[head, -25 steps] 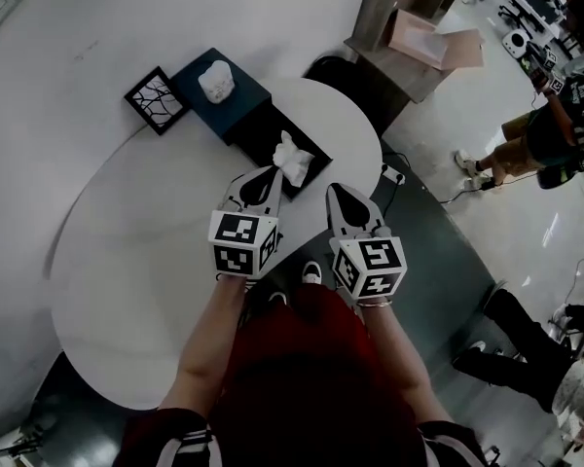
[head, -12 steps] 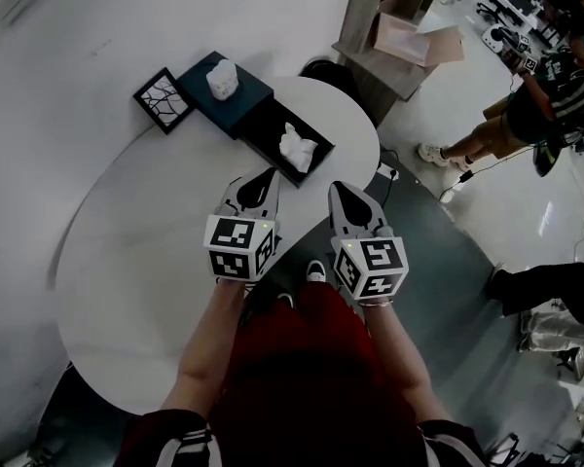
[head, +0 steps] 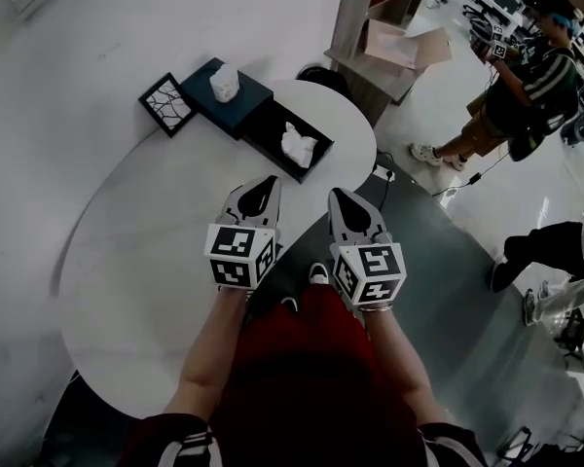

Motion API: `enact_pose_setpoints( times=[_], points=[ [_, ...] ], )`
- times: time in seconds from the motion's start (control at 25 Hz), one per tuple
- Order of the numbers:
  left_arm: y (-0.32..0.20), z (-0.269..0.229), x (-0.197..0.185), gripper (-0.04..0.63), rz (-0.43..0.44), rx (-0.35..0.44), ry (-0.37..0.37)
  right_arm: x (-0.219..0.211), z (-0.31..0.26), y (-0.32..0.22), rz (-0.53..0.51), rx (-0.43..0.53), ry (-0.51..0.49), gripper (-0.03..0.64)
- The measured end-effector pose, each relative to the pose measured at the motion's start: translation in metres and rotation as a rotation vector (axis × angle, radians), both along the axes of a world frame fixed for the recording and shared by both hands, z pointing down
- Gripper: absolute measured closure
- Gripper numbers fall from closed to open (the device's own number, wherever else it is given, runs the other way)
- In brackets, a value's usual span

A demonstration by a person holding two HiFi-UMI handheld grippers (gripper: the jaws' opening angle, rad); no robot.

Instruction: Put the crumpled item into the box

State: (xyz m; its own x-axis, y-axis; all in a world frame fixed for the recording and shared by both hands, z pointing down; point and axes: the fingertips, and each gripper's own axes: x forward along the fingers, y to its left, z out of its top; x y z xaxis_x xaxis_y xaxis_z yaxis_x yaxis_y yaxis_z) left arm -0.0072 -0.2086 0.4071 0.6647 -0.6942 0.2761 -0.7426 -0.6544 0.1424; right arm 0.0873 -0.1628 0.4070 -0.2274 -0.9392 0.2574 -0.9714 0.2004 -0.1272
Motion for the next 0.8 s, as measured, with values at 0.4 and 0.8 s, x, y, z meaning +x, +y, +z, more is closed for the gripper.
enact_pose_setpoints(
  times=[0.4, 0.8],
  points=[
    [0.027, -0.009, -0.018, 0.572, 0.007, 0.023, 0.008, -0.016, -0.012, 0.024, 0.020, 0.040, 0.002, 0.601],
    [0.049, -0.006, -0.029, 0.572, 0.000, 0.021, 0.017, -0.024, -0.013, 0.048, 0.031, 0.057, -0.014, 0.601]
  ],
)
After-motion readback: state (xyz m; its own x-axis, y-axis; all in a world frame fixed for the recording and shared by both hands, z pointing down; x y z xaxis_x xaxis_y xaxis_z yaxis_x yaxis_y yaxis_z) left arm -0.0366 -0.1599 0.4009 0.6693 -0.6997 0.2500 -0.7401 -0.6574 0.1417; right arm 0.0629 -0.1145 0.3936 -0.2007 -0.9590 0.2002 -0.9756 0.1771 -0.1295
